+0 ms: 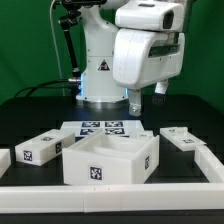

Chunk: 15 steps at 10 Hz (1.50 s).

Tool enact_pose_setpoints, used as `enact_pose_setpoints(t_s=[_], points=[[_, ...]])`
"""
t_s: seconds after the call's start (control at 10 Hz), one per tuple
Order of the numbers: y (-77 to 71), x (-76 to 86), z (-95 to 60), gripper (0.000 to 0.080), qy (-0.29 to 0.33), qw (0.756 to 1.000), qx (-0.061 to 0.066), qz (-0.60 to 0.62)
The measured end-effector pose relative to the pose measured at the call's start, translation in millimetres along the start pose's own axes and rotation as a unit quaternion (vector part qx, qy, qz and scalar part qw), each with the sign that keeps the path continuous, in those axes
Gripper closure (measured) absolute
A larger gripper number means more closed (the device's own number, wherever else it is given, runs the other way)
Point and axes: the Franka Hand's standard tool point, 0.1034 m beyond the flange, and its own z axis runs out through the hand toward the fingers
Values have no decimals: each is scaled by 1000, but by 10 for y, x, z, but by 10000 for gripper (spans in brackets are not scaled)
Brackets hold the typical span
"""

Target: Assemble cabinet

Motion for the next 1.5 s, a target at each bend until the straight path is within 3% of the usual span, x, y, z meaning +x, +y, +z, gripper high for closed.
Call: enact_pose_setpoints(t_s=[0.6,1.0,1.2,1.5], points=[[-10,-4,8,3,-4,1000,-2,-7],[-368,-70,308,3,49,998,-25,5],[-409,-110,452,3,55,998,-23,-10],[-422,-106,466,3,55,998,-22,-10]])
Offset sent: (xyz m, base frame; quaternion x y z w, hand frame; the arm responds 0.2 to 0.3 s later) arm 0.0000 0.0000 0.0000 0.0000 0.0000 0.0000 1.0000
